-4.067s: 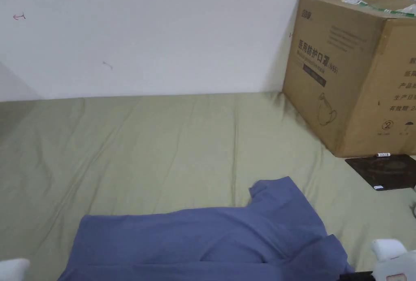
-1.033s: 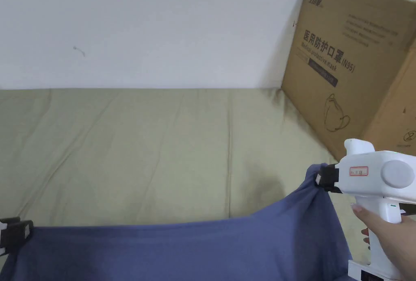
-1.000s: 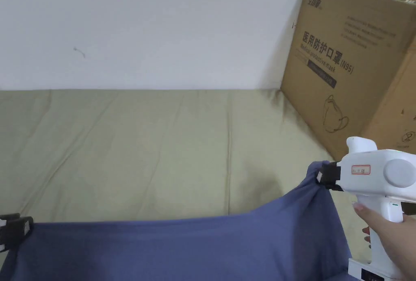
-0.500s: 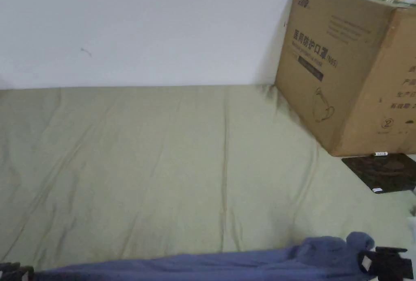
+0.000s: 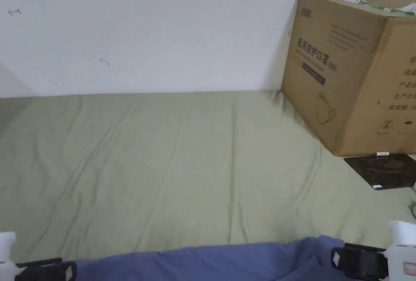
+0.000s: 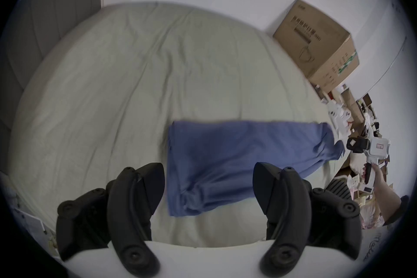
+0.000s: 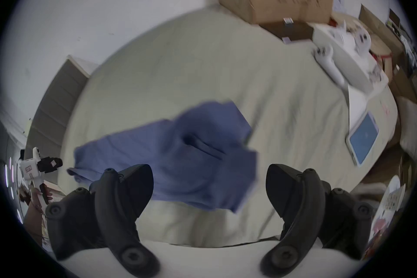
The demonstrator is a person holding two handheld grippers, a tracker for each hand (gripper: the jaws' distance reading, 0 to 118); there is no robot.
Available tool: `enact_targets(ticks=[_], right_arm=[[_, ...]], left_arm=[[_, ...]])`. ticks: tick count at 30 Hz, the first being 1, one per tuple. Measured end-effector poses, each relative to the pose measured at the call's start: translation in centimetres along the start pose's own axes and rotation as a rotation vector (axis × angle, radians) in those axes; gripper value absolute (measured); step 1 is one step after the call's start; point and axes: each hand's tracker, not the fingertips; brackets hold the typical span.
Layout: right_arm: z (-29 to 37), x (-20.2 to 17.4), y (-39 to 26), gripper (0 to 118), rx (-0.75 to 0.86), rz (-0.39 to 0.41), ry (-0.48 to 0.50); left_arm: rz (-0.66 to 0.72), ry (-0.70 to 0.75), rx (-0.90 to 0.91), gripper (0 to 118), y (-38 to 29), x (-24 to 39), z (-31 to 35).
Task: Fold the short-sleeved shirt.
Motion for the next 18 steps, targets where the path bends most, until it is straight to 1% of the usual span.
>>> enact_targets(ticks=[1,3,5,7,9,10,11,12,13,14,15,16,17,18], right_arm=[[1.3,-1.5,0.6,104,0.086,0.032,0.026],[4.1,-4.8,1.0,104,0.299,0.087,0.063],[6.5,-8.0,0.3,103,0.589,0.144,0.057],[7.5,-10.6,-0.9,103,0.786,0.188,0.038],[7.5,-12.4,-0.8,102,0.809,0.194,0.055],[7.3,-13.2,-0.6,98,0.786,0.199,0.063],[7.0,-14.1,-0.6,82,0.797,0.224,0.064],[6.8,-14.8,-0.6,37,0.803,0.252,0.05],[6.5,-15.4,-0.5,6,0.801,0.279,0.024],[6.3,-15.8,-0.5,4,0.794,0.281,0.014],[6.2,-15.8,-0.5,3,0.797,0.269,0.024],[6.2,-15.6,-0.4,3,0.783,0.244,0.075],[6.3,-15.6,-0.4,1,0.778,0.23,0.088],[6.4,-15.7,-0.4,0,0.782,0.234,0.069]], left_arm=[[-0.015,-0.011,0.081,86,0.5,1.6,1.2],[-0.09,0.046,0.307,87,0.6,5.4,3.4],[-0.12,0.079,0.551,86,-0.1,8.9,5.0],[-0.127,0.099,0.723,86,-1.0,10.7,5.1],[-0.133,0.152,0.832,87,-1.4,12.9,5.3],[-0.147,0.164,0.846,87,-1.4,13.9,5.1],[-0.154,0.166,0.852,86,-1.3,14.6,5.1],[-0.152,0.167,0.849,81,-1.3,15.1,5.1],[-0.15,0.163,0.85,67,-1.3,15.5,5.1],[-0.149,0.164,0.854,40,-1.1,16.0,5.1],[-0.147,0.171,0.852,0,-0.9,16.3,5.1],[-0.146,0.207,0.837,0,-0.7,16.5,5.0],[-0.144,0.203,0.837,0,-0.7,16.4,5.2],[-0.145,0.171,0.827,0,-0.6,16.3,5.4]])
